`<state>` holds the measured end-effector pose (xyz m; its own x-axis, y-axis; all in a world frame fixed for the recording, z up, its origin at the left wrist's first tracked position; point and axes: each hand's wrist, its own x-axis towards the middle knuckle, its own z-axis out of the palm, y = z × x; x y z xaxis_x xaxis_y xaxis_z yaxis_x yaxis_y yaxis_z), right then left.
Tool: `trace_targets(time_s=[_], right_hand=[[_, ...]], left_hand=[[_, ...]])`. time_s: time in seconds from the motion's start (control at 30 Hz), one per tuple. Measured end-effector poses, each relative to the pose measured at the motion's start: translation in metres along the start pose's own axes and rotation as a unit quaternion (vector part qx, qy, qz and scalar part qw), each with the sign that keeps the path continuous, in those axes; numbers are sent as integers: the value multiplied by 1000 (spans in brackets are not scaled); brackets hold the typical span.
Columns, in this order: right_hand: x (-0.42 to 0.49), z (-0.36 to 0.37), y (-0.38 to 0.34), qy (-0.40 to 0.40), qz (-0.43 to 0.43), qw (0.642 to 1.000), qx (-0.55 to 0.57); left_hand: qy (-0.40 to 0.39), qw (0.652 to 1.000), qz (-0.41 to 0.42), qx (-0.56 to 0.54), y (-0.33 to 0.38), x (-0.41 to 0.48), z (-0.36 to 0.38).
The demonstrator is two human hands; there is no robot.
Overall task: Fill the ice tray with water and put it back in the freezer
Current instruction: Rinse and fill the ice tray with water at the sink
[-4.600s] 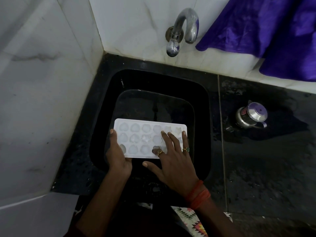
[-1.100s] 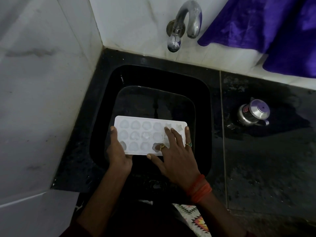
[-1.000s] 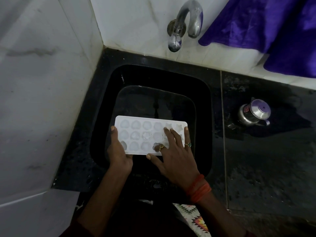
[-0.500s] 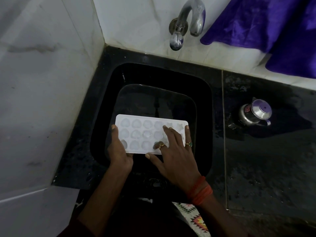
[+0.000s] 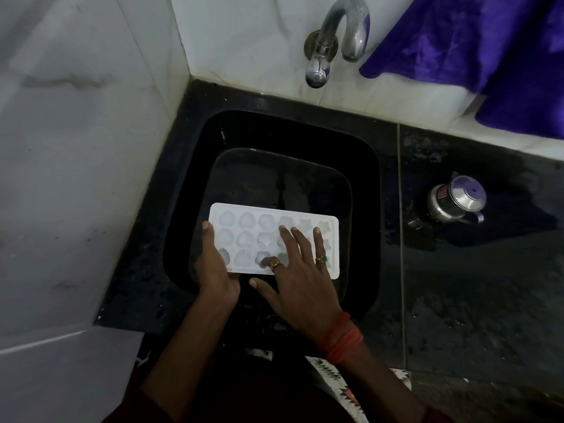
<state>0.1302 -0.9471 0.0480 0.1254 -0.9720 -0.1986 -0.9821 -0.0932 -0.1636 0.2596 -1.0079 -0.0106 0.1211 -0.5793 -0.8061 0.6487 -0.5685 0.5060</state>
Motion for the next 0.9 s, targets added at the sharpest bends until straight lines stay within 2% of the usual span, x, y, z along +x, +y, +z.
trace_targets(time_s=[0.9], right_hand=[[0, 0, -7, 9, -5, 1000, -8]], left_hand=[[7, 1000, 11, 6, 2, 0, -4]])
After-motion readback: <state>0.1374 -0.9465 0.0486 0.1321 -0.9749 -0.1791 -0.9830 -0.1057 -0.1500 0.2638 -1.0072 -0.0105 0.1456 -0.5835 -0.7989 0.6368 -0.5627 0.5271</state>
